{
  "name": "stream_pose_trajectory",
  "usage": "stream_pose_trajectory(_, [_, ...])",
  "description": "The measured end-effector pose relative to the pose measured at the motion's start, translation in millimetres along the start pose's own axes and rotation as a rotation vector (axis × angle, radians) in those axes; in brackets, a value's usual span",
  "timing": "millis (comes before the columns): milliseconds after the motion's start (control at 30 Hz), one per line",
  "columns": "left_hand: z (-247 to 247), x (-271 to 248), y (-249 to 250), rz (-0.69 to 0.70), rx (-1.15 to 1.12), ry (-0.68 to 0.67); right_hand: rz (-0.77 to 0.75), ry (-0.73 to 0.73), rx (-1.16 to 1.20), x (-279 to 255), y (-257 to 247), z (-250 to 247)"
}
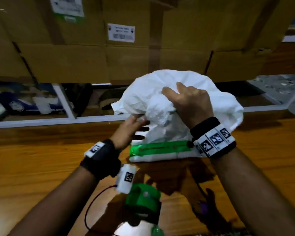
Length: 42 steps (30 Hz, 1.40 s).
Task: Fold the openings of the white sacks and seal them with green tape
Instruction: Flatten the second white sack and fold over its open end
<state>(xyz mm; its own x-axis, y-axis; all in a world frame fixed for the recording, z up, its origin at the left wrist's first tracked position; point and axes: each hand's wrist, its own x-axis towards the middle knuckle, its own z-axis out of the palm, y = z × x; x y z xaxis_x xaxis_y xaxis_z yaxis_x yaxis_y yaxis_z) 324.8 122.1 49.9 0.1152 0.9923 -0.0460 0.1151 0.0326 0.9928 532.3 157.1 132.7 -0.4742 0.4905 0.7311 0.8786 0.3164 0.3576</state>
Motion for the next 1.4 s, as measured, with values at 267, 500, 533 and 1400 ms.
stream_pose_trajectory(267, [-207, -177, -40, -0.005, -0.21, 0.296, -0.012, 0.195, 0.206, 43, -272, -35])
stream_pose_trajectory(500, [-336, -278, -146, -0.298, -0.071, 0.451, -0.153, -0.175, 0.328, -16, -495, -34])
stream_pose_trajectory(533, [-349, -287, -162, -0.356, 0.002, 0.482, -0.188, -0.286, 0.355, -29, -516, -33])
stream_pose_trajectory(1400, [-317, -219, -178, -0.016, 0.356, 0.533, 0.279, -0.873, 0.706, -126, -302, 15])
